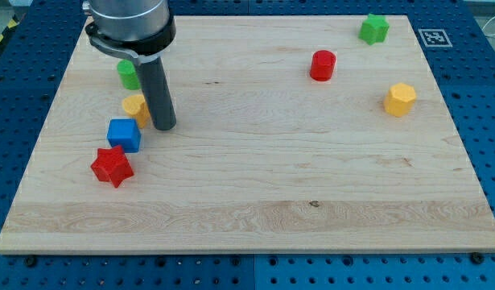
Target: Point your arm towards the blue cube
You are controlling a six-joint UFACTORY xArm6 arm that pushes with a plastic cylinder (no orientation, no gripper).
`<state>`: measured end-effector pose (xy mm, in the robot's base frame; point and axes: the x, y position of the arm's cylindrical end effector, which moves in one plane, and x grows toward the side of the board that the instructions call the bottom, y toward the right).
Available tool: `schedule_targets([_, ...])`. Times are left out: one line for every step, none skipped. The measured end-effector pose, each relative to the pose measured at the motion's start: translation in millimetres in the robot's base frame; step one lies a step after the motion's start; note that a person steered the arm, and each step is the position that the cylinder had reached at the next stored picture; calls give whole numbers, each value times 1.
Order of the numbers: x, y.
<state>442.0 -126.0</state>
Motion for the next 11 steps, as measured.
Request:
schedule_targets([-8, -15])
schedule_targets([-16, -35])
schedule_targets([-22, -43])
schedule_targets([-22, -25])
schedule_targets([-37, 2])
schedule_targets([-68, 2])
schedule_targets([-96, 2])
schedule_targets([-123, 2])
schedule_targets([-149, 2])
schedule_targets([-163, -9])
schedule_targets([-168, -20])
